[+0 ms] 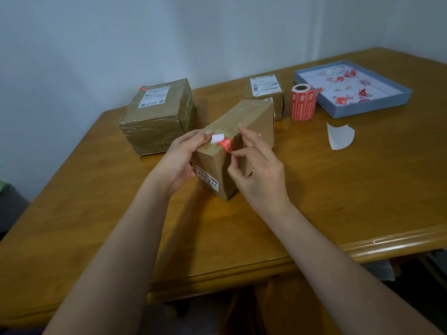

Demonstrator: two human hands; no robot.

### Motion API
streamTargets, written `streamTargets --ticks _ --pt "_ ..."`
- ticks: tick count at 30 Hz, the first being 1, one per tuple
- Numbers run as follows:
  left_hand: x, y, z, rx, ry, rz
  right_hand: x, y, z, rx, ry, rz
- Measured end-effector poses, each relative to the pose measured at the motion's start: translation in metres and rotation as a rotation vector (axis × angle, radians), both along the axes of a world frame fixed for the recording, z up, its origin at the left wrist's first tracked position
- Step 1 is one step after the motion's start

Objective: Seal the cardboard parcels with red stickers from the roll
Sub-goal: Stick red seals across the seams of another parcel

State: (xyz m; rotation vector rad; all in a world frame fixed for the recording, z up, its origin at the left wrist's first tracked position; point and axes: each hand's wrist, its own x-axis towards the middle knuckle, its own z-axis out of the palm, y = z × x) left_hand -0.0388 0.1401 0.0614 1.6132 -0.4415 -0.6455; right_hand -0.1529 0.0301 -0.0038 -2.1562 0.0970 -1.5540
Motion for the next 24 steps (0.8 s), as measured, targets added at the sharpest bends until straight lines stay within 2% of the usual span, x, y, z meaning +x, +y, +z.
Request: streamTargets --ticks 3,7,13,24 --pt "0.0008 -0.0002 0.0003 0.0 0.003 0.002 -0.0056 -0.0013 -0.0004 0.058 0.043 0.044" --pt "-0.0008 -0.001 0.0007 -0.013 0.012 0.006 -0.0042 -0.0001 0.0 0.064 0.1 -0.016" --pt "-0.0015 -0.0009 0.0011 -0.007 0.011 0.006 0.0013 0.0014 -0.0013 0.033 0.032 -0.064" --pt "-0.0004 -0.0005 0.0007 0.0 -0.003 0.003 0.0007 0.0012 0.0031 -0.016 0.031 -0.056"
